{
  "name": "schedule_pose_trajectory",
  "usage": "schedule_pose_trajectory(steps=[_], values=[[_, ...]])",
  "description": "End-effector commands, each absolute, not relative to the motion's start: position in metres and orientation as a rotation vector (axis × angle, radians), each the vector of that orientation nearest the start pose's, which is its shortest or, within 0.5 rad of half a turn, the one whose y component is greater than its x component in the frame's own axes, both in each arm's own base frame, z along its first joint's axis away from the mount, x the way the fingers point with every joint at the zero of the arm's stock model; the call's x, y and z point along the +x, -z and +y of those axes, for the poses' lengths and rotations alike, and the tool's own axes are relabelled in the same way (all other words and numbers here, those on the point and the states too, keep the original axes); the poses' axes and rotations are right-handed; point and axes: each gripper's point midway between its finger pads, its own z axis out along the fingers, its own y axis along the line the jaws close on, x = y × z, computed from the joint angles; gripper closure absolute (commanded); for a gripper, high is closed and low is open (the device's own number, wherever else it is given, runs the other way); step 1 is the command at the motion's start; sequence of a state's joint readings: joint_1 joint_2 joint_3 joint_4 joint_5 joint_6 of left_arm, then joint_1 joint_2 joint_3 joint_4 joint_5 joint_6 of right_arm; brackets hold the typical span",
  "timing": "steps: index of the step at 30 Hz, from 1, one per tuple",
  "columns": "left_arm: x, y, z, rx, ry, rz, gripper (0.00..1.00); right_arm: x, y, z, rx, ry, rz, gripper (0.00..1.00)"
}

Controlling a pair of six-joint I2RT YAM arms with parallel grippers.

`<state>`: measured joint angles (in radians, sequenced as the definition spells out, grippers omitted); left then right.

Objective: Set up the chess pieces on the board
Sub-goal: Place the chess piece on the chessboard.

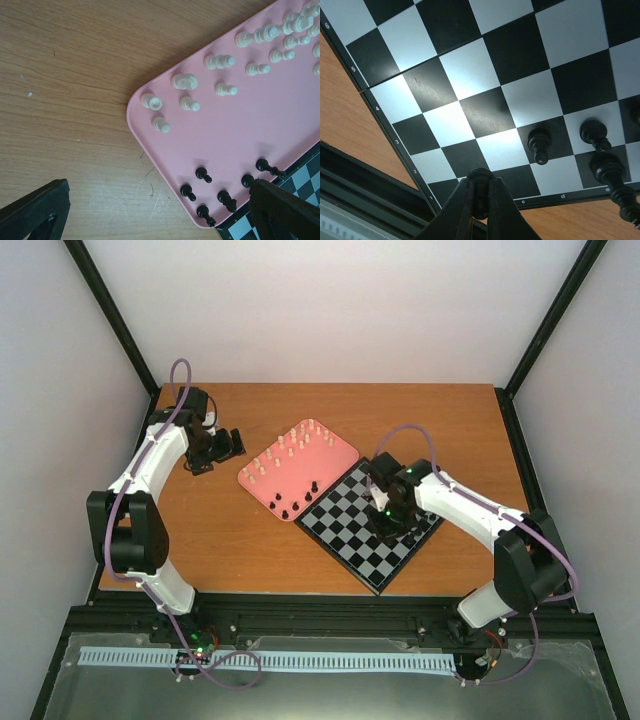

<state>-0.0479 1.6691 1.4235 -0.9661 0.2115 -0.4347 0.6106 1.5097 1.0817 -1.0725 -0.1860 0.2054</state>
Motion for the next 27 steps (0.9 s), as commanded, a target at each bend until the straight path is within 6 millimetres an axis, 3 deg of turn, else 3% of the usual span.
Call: schedule_pose_trajectory(steps=[1,13,27], values=[[0.383,-0.151,-0.056,-0.497,0.422,2.763,0.00,0.200,-0.088,0.186,-0.614,-0.361,3.038,0.97],[0.383,-0.149,-0.056,-0.498,0.424,2.765,0.00,0.181,-0.059,0.176,-0.612,-0.303,3.101,0.97],[0.385,-0.149,-0.058,-0.496,0.436,2.767,0.00,0.197,-0.050,0.178,-0.548,-0.237,3.098,0.96]])
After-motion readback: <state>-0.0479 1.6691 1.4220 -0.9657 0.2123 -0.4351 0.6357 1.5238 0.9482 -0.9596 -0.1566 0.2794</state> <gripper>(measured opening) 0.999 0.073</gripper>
